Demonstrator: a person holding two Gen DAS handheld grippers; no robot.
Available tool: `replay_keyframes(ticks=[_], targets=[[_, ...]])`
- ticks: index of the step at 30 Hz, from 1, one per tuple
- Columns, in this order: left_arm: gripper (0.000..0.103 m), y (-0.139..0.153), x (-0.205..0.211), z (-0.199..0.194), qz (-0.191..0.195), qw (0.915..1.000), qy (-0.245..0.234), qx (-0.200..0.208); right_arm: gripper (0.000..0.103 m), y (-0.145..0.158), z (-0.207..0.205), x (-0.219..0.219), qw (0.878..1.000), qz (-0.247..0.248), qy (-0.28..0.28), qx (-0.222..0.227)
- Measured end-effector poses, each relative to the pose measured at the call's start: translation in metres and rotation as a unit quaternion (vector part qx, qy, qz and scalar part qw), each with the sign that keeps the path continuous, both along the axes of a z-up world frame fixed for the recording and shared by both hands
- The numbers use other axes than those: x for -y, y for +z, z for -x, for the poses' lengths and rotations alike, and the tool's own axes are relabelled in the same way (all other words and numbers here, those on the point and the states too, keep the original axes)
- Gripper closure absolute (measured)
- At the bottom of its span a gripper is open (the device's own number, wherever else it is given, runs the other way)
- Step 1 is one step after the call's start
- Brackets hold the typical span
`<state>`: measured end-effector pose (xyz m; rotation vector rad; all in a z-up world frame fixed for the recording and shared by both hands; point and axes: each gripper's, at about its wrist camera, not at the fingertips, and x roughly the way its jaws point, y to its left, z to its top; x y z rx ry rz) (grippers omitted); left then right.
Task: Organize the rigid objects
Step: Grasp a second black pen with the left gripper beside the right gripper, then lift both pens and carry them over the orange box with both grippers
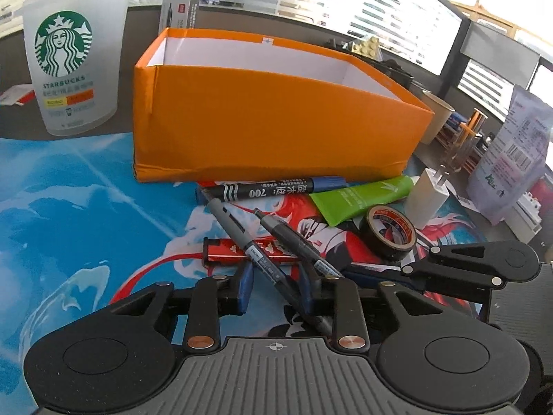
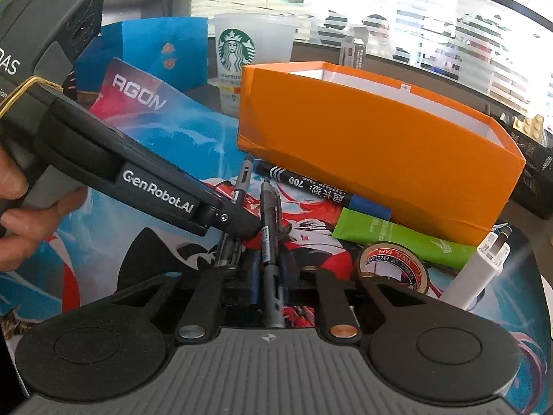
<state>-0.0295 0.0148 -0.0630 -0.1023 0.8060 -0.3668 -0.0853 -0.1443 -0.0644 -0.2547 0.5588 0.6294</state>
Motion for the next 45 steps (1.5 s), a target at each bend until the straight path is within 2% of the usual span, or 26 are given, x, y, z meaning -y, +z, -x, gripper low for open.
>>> replay_keyframes(ticks=[5,10,14,20,26,33,38,45], targets=[[0.087,0.0,-0.008,0.004,0.015,0.9999,-0.001,-0.005,0.093,0.005,-0.005,0.011,0.999,-0.042,-0.011,-0.017],[0.095,0.001,-0.009,0.009,0.006,1.0,-0.004,0.0,0.093,0.005,-0.01,0.018,0.997,-0.062,-0.025,-0.031],[0.095,0.004,-0.01,0.014,0.0,1.0,-0.007,0.006,0.093,0.008,-0.01,0.021,0.996,-0.081,-0.029,-0.039],[0.095,0.002,-0.011,0.015,-0.012,0.9998,-0.012,0.009,0.093,0.009,-0.01,0.017,0.996,-0.078,-0.032,-0.039],[0.093,-0.001,-0.014,0.01,-0.006,0.9998,-0.02,0.002,0.093,0.002,-0.012,0.016,0.996,-0.071,-0.032,-0.05],[0.091,0.0,-0.006,0.007,-0.03,0.9991,-0.029,0.01,0.092,0.004,-0.017,0.008,0.997,-0.048,-0.035,-0.04],[0.095,-0.001,-0.009,0.0,-0.011,0.9994,-0.03,0.008,0.094,0.004,-0.019,0.003,0.998,-0.042,-0.029,-0.037],[0.095,0.002,-0.009,0.002,-0.01,0.9994,-0.031,0.006,0.094,0.01,-0.017,0.01,0.997,-0.058,-0.04,-0.03]])
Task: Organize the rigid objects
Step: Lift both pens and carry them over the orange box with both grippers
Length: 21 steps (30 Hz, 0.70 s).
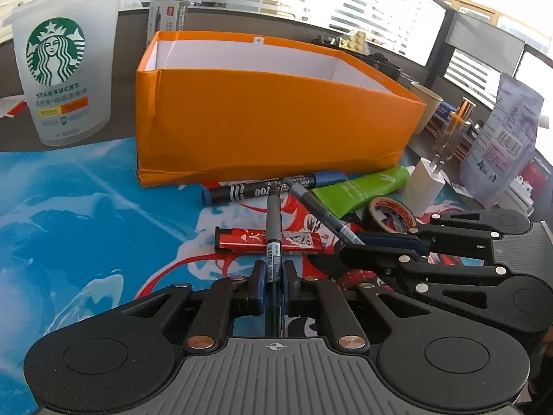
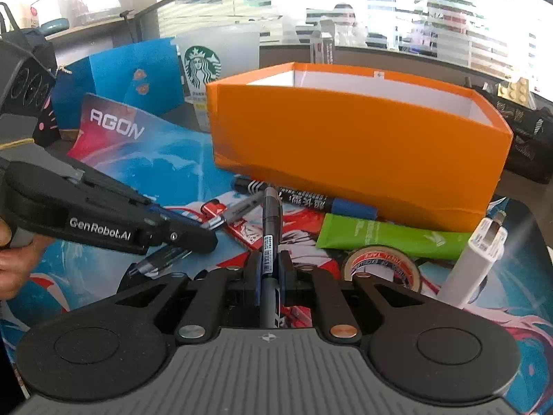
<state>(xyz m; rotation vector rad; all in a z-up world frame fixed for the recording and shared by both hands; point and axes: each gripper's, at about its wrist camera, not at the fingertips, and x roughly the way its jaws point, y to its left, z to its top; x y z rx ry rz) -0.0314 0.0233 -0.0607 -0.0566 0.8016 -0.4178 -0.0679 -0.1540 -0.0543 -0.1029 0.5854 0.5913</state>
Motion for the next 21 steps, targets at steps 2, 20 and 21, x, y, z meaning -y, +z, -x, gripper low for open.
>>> replay_keyframes(ticks=[2,20,21], targets=[[0.095,0.003,-0.001,0.003,0.002,1.0,0.0,0.005,0.094,0.001,0.001,0.0,1.0,-0.001,0.0,0.001],[0.095,0.043,-0.01,0.03,-0.002,0.9974,0.024,0.067,0.094,0.033,0.026,-0.01,0.998,-0.001,0.005,0.061],[0.095,0.046,-0.01,0.031,-0.001,0.9971,0.025,0.072,0.094,0.036,0.027,-0.01,0.998,-0.002,0.004,0.066]])
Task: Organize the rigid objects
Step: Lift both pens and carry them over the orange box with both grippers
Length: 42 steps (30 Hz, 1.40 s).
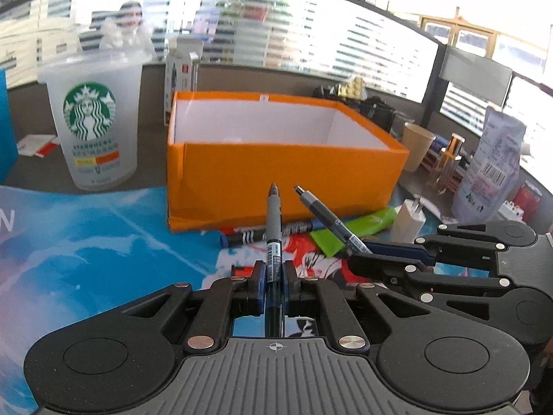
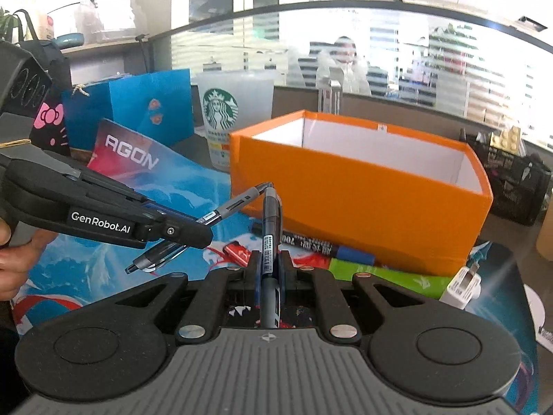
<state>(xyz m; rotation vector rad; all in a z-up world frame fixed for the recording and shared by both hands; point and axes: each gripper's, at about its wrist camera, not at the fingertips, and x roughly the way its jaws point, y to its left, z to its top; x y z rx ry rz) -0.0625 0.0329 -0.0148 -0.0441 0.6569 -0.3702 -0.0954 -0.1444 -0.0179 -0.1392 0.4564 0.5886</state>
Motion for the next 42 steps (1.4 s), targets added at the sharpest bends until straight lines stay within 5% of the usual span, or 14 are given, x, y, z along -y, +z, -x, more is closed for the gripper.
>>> replay_keyframes(ticks=[13,42], targets=[[0.095,0.038,0.008,0.0,0.004,0.9984,-0.005,0.056,0.094,0.03,-0.001,0.008,0.999,-0.021,-0.018,0.04],[0.095,0.075,0.027,-0.05,0.027,0.9938,-0.035,0.103,0.094,0.056,-0.034,0.016,0.995,-0.044,-0.058,0.07]])
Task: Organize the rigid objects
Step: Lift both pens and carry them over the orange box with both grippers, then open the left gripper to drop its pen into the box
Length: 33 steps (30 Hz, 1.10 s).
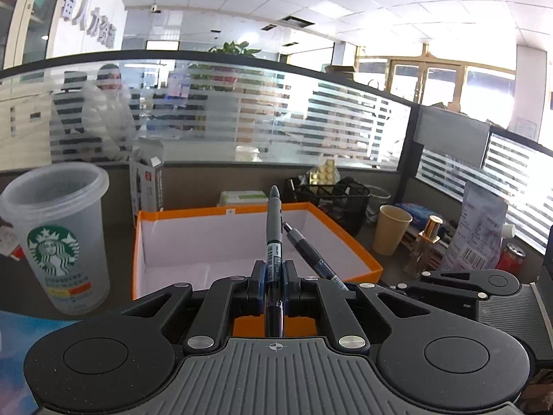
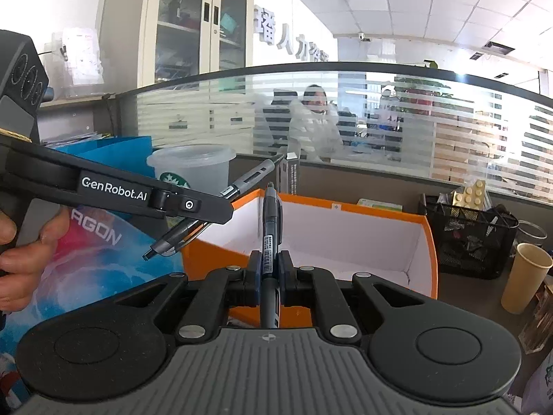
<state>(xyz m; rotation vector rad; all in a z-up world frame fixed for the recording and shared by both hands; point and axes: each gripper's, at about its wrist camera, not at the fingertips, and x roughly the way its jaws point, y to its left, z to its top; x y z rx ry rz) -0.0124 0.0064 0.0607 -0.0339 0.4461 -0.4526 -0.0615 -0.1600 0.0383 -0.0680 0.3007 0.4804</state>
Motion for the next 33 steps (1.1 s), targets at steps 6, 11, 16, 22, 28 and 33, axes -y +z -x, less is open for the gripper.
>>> replay_keyframes(ticks=[6,11,16,22,28,33], targets=[[0.095,0.016,0.001,-0.016,-0.002,0.9998,0.004,0.021,0.094,0.015,-0.011,0.004,1.0,0.002,-0.011,0.016],[0.095,0.024,-0.001,-0.034,0.0,0.9996,0.01,0.026,0.094,0.029,-0.019,0.008,0.999,0.011,-0.022,0.03],[0.095,0.026,-0.002,-0.051,0.0,0.9996,0.015,0.025,0.094,0.035,-0.032,0.011,0.999,0.011,-0.03,0.036],[0.095,0.022,0.0,-0.071,-0.005,0.9997,0.018,0.015,0.094,0.036,-0.051,0.01,0.999,0.016,-0.03,0.034],[0.095,0.014,0.001,-0.089,-0.003,0.9997,0.023,0.002,0.094,0.034,-0.066,0.007,0.999,0.019,-0.028,0.031],[0.095,0.0,0.001,-0.1,-0.001,0.9996,0.021,-0.02,0.094,0.024,-0.078,0.011,0.999,0.014,-0.041,0.011]])
